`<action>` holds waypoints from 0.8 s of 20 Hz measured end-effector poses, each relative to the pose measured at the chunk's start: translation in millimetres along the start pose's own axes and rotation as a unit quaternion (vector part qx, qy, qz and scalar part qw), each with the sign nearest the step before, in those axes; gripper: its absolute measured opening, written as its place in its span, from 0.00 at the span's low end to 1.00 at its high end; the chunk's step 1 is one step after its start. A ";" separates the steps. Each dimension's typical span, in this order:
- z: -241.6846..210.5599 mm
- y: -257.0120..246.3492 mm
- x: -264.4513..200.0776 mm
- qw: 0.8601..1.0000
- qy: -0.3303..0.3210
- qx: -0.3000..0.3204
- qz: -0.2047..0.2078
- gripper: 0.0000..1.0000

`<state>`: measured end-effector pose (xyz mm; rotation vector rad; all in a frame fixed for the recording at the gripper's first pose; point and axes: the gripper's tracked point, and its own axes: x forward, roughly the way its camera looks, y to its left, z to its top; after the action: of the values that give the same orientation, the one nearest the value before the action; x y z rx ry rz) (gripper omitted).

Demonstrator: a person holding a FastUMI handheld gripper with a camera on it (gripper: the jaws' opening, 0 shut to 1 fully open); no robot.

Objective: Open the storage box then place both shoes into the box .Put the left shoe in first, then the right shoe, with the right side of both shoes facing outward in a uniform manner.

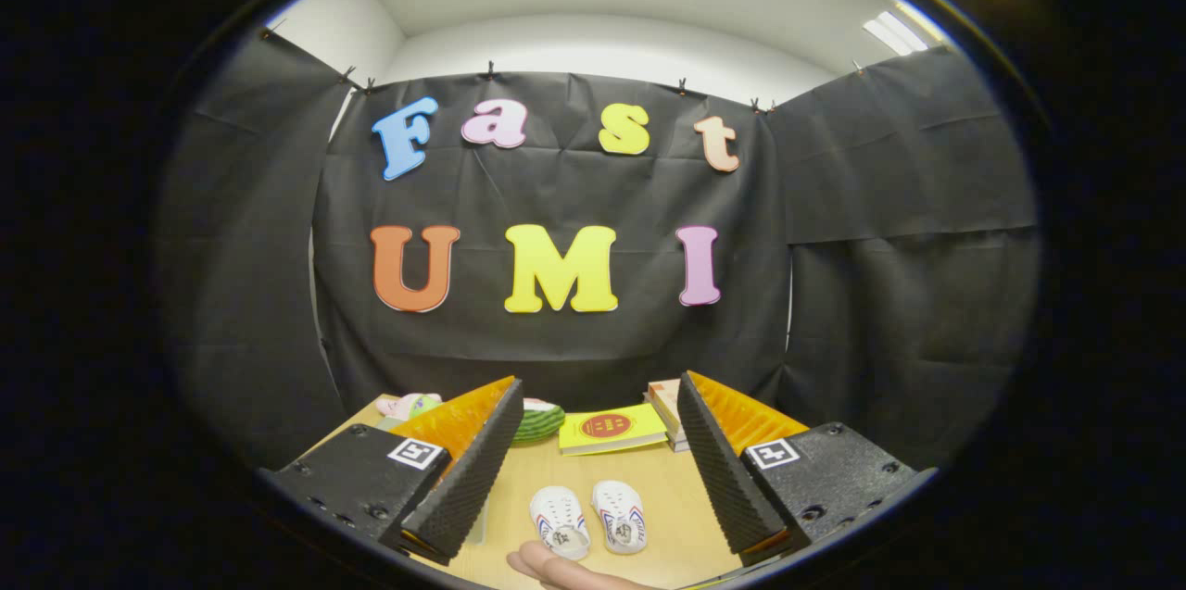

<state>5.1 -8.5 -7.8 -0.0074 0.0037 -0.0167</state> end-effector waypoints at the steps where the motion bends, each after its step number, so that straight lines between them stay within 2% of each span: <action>1: -1.2 -1.0 1.0 1.000 0.001 0.001 0.000 1.00; 4: -6.4 0.9 6.9 1.000 0.009 0.004 0.008 1.00; 8: -17.5 14.6 21.5 0.998 0.030 0.032 0.055 1.00; 12: -60.9 38.8 44.1 0.986 0.095 0.066 0.116 1.00; 16: -110.9 48.5 70.7 0.976 0.151 0.079 0.137 1.00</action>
<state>76.2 38.0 -119.3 0.1540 0.3067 0.2585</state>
